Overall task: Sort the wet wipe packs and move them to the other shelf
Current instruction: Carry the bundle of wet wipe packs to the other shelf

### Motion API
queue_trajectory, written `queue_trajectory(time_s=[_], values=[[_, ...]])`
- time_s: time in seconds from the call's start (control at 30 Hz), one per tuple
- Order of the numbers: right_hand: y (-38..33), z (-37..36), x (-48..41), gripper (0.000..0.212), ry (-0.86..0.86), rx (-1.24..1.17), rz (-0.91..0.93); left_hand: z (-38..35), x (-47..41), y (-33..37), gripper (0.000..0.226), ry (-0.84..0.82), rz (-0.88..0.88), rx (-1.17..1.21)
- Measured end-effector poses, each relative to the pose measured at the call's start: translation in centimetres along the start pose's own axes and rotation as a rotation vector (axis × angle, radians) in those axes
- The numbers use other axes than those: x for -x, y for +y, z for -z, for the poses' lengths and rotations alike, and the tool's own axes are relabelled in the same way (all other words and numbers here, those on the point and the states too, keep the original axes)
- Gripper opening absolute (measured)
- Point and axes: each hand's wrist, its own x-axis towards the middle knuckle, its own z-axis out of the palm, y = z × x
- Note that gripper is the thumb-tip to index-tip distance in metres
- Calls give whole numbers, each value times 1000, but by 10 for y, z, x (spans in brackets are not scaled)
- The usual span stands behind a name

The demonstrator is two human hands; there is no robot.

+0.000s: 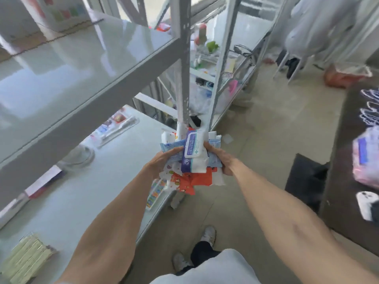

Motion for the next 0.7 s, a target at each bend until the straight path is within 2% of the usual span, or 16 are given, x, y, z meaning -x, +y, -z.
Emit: queue_trajectory(time_s=[0.1, 0.17, 0.27, 0.4, 0.6, 0.7], values=[[-2, 60, 31, 102, 163, -85, 66, -62, -28, 36, 32, -157, -35, -93], [-6, 94, 53, 95, 237, -141, 105, -101, -43, 59, 29, -241, -66, -163], [-13, 139, 83, 83, 333, -215, 168, -152, -67, 91, 40, -355, -111, -287], [-27, 183, 105, 61, 432, -267, 208, -201, -98, 125, 62, -481, -131, -284], [-54, 235, 110, 42, 492, -331, 246, -253, -127, 174, 50, -479, -170, -356], [-65, 258, 104, 46, 497, -324, 256, -270, -144, 188, 45, -471, -167, -346]])
